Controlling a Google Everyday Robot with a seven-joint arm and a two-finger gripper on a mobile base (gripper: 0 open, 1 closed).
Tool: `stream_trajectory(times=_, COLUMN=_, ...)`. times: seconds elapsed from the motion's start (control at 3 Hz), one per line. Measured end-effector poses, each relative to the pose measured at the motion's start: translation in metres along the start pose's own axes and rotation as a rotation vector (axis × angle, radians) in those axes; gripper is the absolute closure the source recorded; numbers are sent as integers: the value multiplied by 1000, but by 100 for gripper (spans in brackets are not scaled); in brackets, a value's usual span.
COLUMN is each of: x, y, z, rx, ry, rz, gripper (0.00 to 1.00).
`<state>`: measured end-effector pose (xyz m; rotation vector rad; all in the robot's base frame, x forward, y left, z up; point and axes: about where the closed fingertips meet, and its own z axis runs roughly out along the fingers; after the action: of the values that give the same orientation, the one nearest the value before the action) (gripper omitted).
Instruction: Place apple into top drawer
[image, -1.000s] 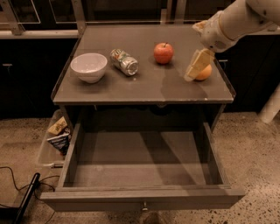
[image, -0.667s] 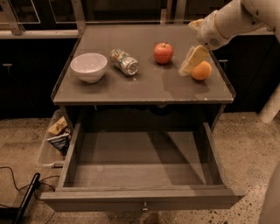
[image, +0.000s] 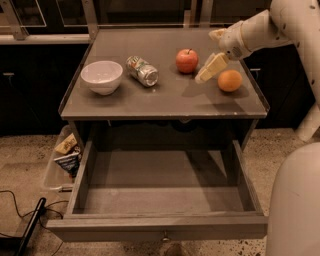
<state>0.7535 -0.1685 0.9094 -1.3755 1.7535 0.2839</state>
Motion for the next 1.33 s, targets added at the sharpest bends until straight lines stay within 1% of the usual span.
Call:
stream_trajectory(times=0.33, x=-6, y=-10, z=13, rx=38, ry=-59, rz=62, gripper=0)
stream_trajectory(times=0.67, x=-11, y=-15, z=25, rx=46, ry=-100, rz=116, gripper=0)
stream_trajectory(times=1.0, x=-16, y=-12, z=44, rx=1, ry=-135, rz=156, gripper=0)
stream_trajectory(times=1.33, x=-18, y=-12, z=61, rx=-37, ry=-145, rz=178, gripper=0)
